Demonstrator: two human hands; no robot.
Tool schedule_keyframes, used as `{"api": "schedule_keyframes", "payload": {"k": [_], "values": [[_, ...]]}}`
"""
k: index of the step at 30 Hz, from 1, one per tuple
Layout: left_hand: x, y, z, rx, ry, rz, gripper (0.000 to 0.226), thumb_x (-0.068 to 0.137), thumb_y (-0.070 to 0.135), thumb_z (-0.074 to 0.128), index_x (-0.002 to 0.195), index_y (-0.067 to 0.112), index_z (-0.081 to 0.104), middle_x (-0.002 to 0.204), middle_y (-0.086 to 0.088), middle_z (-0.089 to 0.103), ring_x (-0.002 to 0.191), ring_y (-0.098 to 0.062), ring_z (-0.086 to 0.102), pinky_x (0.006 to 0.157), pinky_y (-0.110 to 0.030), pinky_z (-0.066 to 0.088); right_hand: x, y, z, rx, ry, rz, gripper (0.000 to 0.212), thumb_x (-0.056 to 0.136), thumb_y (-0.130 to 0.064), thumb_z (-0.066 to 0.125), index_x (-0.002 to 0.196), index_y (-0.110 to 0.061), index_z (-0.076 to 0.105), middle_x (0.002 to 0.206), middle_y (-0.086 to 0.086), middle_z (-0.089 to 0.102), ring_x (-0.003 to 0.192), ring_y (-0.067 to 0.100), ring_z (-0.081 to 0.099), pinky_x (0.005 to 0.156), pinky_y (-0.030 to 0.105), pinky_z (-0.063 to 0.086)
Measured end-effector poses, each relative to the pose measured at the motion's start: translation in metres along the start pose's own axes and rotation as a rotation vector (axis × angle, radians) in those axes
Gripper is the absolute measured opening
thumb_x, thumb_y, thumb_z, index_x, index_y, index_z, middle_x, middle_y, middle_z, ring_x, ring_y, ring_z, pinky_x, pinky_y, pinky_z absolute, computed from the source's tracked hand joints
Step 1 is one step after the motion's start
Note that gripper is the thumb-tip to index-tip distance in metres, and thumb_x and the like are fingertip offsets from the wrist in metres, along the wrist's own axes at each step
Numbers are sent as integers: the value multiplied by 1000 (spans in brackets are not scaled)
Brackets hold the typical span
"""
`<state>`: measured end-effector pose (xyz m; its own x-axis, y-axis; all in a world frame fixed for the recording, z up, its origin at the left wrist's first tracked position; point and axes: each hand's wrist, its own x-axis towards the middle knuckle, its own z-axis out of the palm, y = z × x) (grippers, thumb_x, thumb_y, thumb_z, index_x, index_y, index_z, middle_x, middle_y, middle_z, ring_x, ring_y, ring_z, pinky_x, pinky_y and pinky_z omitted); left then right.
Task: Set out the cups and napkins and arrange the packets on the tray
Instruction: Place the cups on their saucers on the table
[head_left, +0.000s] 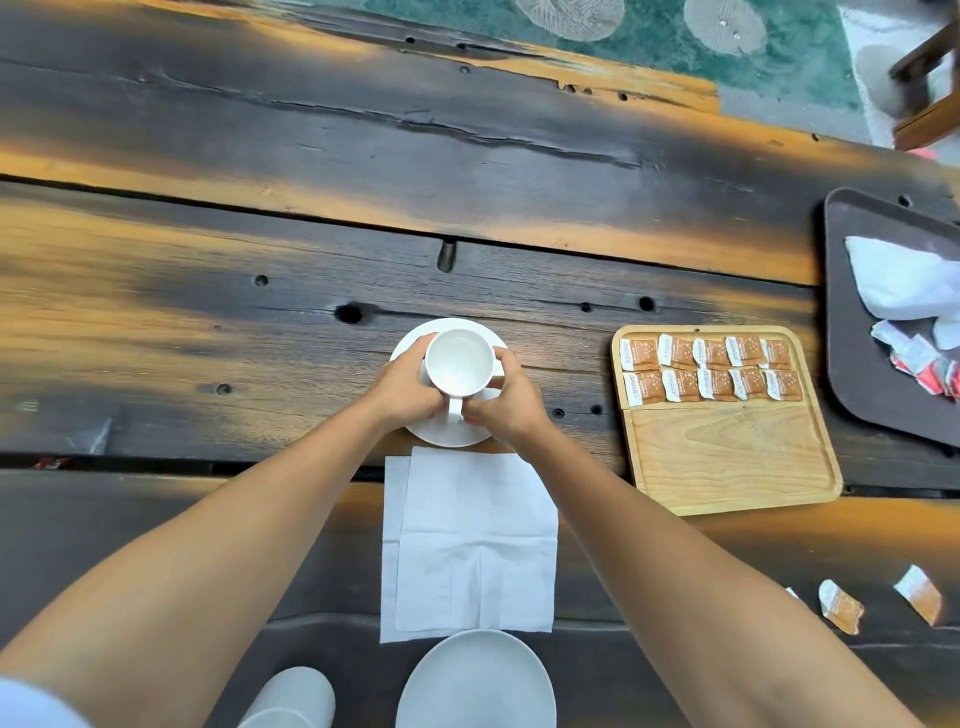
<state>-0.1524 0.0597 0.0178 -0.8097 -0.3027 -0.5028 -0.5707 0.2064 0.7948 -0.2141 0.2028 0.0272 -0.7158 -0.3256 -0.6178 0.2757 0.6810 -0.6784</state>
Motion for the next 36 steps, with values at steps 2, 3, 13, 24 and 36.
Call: {"api": "schedule_keyframes", "payload": {"k": [2,3,13,24,36], "values": [[0,1,0,11,2,-14,81,65,0,64,135,36,46,128,4,57,114,-27,54,84,-49,56,0,0,0,8,-6,0,82,71,-7,77,138,-37,40,119,11,63,100,36,68,87,49,58],[0,0,1,16,2,-20,81,65,0,65,135,37,45,127,4,57,113,-27,55,83,-49,57,0,0,0,-1,-7,-1,82,72,-8,77,139,-38,40,120,11,63,101,36,68,87,49,58],[2,-6,0,0,7,-27,84,69,-3,63,140,36,41,131,0,56,116,-29,54,86,-50,56,0,0,2,-41,-1,-18,85,74,-7,73,144,-38,36,124,10,63,104,34,67,88,48,58],[-21,-18,-8,73,122,-108,77,77,-3,62,145,19,35,140,-10,48,124,-31,49,93,-48,52,-24,3,-9,-222,56,8,75,88,-11,66,152,-22,29,133,11,55,116,33,60,95,44,54],[-157,-11,15,158,130,-59,22,81,-1,57,86,19,65,83,-4,66,72,-21,59,62,-26,47,-134,28,-22,-402,18,-130,34,87,-15,61,119,-3,61,114,16,68,97,35,66,86,47,57]]}}
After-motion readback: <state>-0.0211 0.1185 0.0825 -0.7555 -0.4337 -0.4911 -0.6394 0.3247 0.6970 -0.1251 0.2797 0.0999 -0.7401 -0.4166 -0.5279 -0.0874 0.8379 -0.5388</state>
